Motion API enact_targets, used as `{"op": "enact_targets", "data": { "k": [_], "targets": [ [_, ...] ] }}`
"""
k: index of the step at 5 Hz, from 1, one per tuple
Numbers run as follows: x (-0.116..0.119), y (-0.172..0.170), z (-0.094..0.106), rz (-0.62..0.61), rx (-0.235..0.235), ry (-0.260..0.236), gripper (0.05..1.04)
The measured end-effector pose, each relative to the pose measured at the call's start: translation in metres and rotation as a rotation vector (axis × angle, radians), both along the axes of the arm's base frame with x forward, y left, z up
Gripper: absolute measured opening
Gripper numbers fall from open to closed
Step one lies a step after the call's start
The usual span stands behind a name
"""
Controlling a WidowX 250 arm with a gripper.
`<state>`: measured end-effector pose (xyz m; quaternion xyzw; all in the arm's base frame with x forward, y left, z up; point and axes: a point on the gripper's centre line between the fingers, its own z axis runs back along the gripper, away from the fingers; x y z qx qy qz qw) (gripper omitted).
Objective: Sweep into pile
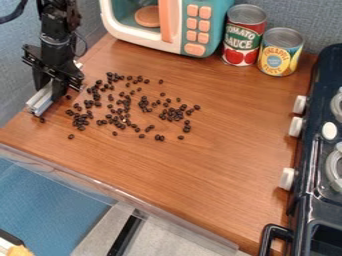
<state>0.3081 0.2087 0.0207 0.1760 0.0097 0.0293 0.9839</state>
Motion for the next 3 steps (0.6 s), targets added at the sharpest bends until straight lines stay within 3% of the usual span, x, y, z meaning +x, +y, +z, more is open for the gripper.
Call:
{"op": "enact_targets", "data": {
  "k": [3],
  "targets": [
    [0.002,-0.016,-0.008,-0.044,-0.034,0.007,0.381]
  ]
}}
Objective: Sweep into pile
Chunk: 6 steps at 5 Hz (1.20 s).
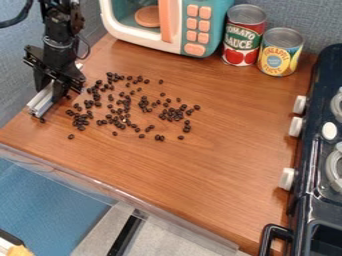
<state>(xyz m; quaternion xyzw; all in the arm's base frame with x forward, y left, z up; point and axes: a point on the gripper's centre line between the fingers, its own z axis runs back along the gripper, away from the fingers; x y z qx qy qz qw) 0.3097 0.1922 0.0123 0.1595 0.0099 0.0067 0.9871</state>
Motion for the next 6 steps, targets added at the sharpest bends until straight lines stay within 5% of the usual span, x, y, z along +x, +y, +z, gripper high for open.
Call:
{"op": "enact_targets", "data": {
  "k": [3,6],
  "targets": [
    [0.000,-0.012,-0.001,-0.031,-0.022,-0.010,0.381],
    [0.009,-0.061,0.000,-0.093,-0.095,0.010,0.381]
  ]
}}
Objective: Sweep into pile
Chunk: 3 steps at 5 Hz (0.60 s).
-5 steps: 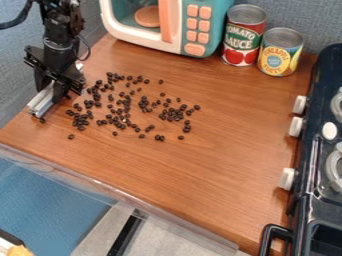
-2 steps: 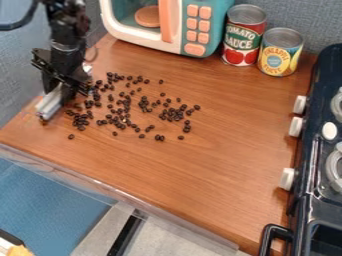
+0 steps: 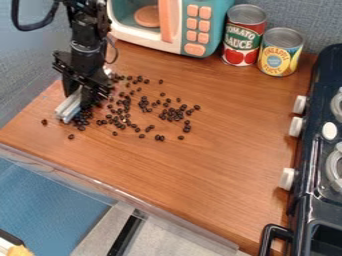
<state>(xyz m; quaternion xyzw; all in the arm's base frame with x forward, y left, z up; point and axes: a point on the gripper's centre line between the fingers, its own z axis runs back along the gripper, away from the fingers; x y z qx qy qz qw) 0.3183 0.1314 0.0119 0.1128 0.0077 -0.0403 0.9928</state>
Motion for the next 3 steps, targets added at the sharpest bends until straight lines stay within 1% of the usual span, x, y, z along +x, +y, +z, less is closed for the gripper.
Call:
{"op": "enact_targets", "data": {
  "k": [2,3],
  "targets": [
    [0.007,-0.028,0.000,-0.041,-0.030,0.011,0.381],
    [0.007,-0.041,-0.001,-0.060,-0.033,0.011,0.380]
  ]
}}
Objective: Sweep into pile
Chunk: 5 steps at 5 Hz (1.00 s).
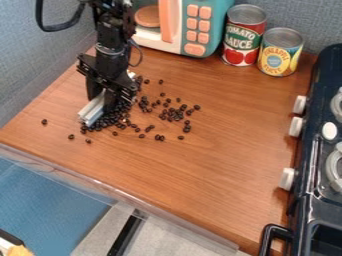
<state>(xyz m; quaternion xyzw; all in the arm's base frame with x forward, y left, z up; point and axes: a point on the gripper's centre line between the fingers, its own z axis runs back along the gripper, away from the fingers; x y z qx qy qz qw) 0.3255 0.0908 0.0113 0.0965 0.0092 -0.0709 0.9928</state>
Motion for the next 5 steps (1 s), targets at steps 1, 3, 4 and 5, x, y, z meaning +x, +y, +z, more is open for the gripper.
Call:
{"op": "enact_targets", "data": {
  "k": [1,3,4,5],
  "targets": [
    [0.001,-0.016,0.000,-0.009,-0.010,-0.007,0.381],
    [0.001,-0.034,-0.001,0.024,-0.017,-0.016,0.381],
    [0.000,-0.044,-0.001,0.056,-0.032,-0.006,0.381],
    [0.001,-0.060,-0.001,0.058,-0.047,-0.006,0.381]
  ]
}}
